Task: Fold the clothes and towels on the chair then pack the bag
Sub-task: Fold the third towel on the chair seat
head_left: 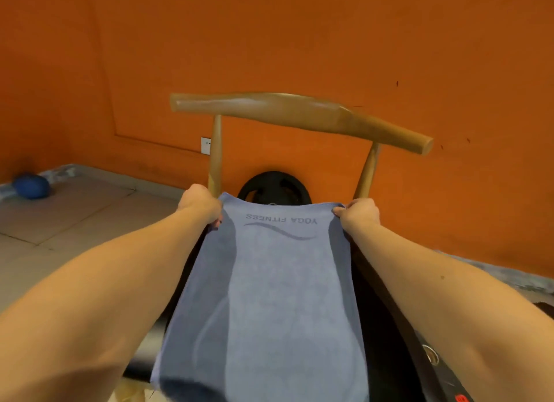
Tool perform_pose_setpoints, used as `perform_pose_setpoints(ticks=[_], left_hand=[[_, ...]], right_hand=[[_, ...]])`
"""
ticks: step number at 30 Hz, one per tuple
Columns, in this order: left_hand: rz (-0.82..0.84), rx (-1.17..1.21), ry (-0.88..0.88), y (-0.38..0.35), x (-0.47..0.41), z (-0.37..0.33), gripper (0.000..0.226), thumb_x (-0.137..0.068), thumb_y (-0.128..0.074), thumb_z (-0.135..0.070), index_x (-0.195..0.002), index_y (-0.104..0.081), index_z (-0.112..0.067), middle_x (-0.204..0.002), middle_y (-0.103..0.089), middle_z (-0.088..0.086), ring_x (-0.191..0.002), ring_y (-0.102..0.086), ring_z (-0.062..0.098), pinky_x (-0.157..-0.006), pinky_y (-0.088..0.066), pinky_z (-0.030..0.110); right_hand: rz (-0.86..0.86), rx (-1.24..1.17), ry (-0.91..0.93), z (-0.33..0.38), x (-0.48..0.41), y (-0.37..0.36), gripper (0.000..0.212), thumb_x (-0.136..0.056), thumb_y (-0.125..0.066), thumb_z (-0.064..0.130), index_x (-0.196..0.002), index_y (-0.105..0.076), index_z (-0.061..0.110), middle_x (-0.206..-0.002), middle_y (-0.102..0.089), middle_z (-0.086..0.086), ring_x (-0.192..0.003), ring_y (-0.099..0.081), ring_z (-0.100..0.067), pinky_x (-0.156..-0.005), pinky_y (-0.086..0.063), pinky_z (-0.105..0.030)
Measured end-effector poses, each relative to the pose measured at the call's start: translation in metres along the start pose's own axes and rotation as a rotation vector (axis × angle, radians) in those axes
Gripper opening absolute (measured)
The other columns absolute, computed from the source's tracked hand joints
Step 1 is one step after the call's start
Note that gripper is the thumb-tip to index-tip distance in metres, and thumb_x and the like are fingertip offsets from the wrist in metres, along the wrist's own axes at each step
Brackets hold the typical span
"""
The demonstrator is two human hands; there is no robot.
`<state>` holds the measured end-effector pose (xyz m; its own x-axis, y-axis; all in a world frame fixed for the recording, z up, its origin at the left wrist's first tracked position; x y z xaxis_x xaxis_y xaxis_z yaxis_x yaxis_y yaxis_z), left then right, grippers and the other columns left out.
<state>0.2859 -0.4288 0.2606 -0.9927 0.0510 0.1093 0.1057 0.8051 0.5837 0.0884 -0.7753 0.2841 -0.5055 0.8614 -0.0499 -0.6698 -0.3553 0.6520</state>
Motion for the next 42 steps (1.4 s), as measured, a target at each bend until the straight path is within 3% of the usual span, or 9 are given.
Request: perform_pose_setpoints(ticks=[4,11,16,19,25,28,33,39,42], left_hand=[[-0.045,-0.082,-0.023,-0.027,-0.026,-0.003,0.021,-0.089,-0.073,-0.015,-0.095,-0.064,0.003,-0.075,-0.073,0.019,-0.068,-0.074,0.037,-0.068,-0.063,0.053],[-0.122,-0.206,-0.06,-0.046,-0.045,-0.004,0.036,-0.097,-0.066,-0.03,-0.118,-0.063,-0.001,-0.112,-0.067,0.02,-0.101,-0.066,0.041,-0.088,-0.058,0.05],[-0.057,-0.169,-0.161,-0.043,-0.025,-0.009,0.033,-0.098,-0.061,-0.022,-0.122,-0.063,0.001,-0.12,-0.064,0.022,-0.108,-0.062,0.041,-0.085,-0.053,0.042],[0.077,-0.126,-0.277,-0.035,0.012,-0.009,0.032,-0.1,-0.06,-0.02,-0.128,-0.063,-0.007,-0.129,-0.063,0.016,-0.117,-0.059,0.036,-0.096,-0.048,0.039],[0.034,-0.128,-0.387,0.019,0.139,0.04,0.025,-0.1,-0.056,-0.02,-0.124,-0.062,-0.02,-0.104,-0.068,-0.001,-0.088,-0.065,0.016,-0.082,-0.056,0.035],[-0.007,-0.136,-0.338,0.047,0.206,0.069,0.013,-0.096,-0.064,-0.029,-0.105,-0.058,-0.021,-0.085,-0.066,0.002,-0.073,-0.065,0.02,-0.069,-0.057,0.039],[0.04,-0.057,-0.097,0.059,0.264,0.133,0.031,-0.093,-0.069,-0.033,-0.08,-0.059,-0.007,-0.076,-0.066,0.015,-0.071,-0.064,0.029,-0.067,-0.053,0.041],[0.286,0.089,0.101,0.034,0.28,0.179,0.039,-0.093,-0.074,-0.034,-0.112,-0.064,-0.002,-0.101,-0.063,0.009,-0.087,-0.059,0.029,-0.078,-0.048,0.04],[0.361,0.119,0.104,0.027,0.281,0.187,0.044,-0.091,-0.077,-0.029,-0.123,-0.062,-0.004,-0.119,-0.065,0.007,-0.106,-0.062,0.029,-0.087,-0.05,0.04]], right_hand=[[0.004,0.001,-0.002,-0.013,-0.029,-0.029,0.029,-0.091,-0.076,0.025,-0.078,-0.056,0.008,-0.076,-0.056,-0.01,-0.065,-0.05,-0.027,-0.06,-0.042,-0.034],[0.056,0.119,0.02,-0.023,-0.049,-0.057,0.025,-0.094,-0.073,0.029,-0.093,-0.067,0.005,-0.082,-0.061,-0.01,-0.073,-0.058,-0.03,-0.063,-0.044,-0.034],[0.031,0.2,0.071,-0.013,-0.032,-0.049,0.009,-0.095,-0.062,0.015,-0.092,-0.059,0.008,-0.088,-0.062,-0.012,-0.073,-0.063,-0.033,-0.063,-0.056,-0.039],[0.035,0.184,0.092,-0.002,-0.002,-0.029,0.006,-0.095,-0.055,0.008,-0.093,-0.06,0.006,-0.084,-0.059,-0.011,-0.074,-0.064,-0.033,-0.072,-0.062,-0.046],[0.13,-0.031,0.154,-0.007,0.118,0.011,0.023,-0.097,-0.054,0.012,-0.091,-0.073,0.0,-0.082,-0.07,-0.018,-0.072,-0.066,-0.033,-0.061,-0.056,-0.037],[0.152,-0.142,0.148,-0.032,0.191,0.033,0.016,-0.098,-0.058,0.017,-0.092,-0.07,0.009,-0.084,-0.071,-0.014,-0.076,-0.071,-0.033,-0.066,-0.063,-0.05],[0.119,-0.131,0.132,-0.093,0.285,0.059,0.013,-0.1,-0.061,0.025,-0.089,-0.064,0.021,-0.083,-0.069,-0.003,-0.077,-0.069,-0.021,-0.074,-0.064,-0.046],[0.211,-0.071,-0.014,-0.157,0.325,0.049,0.006,-0.1,-0.062,0.012,-0.095,-0.058,0.015,-0.091,-0.063,-0.009,-0.078,-0.06,-0.021,-0.067,-0.056,-0.031],[0.179,-0.219,-0.098,-0.166,0.329,0.039,0.011,-0.098,-0.059,0.002,-0.102,-0.056,0.012,-0.099,-0.061,-0.011,-0.087,-0.059,-0.025,-0.08,-0.057,-0.035]])
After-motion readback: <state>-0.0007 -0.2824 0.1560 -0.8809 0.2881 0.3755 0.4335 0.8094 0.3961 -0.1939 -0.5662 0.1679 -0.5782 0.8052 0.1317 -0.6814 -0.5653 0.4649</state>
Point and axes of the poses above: each hand's wrist, its own x-axis away from the middle knuckle, its own y-axis out of the back of the hand, z = x × y, the point moved 8 cm from there along -x, towards the middle knuckle
